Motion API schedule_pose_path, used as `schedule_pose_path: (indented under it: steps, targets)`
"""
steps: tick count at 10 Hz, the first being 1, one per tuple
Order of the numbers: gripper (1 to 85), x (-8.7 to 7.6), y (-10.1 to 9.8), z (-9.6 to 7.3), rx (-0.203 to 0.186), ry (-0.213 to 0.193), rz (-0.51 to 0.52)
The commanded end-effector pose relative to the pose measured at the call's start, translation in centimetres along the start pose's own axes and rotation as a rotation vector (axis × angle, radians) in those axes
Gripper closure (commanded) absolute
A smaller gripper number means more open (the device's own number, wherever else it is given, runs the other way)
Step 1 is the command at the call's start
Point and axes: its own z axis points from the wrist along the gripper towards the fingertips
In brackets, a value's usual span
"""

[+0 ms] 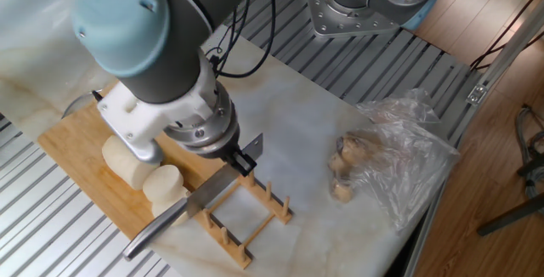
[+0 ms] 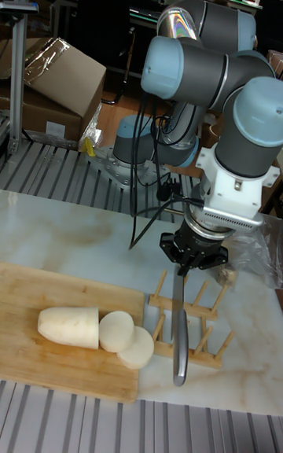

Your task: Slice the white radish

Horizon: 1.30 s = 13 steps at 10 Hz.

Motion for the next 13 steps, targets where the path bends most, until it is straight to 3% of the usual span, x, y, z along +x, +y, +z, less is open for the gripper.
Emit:
schedule_pose_path:
  steps: [1, 4, 13]
  targets:
    - [84.3, -0.7, 0.0, 1.5, 0.002, -0.011, 0.013]
    - [84.3, -0.4, -0.8, 2.0, 0.034, -0.004, 0.014]
    - [80.7, -0.4, -1.1, 3.4, 0.036, -0.001, -0.001]
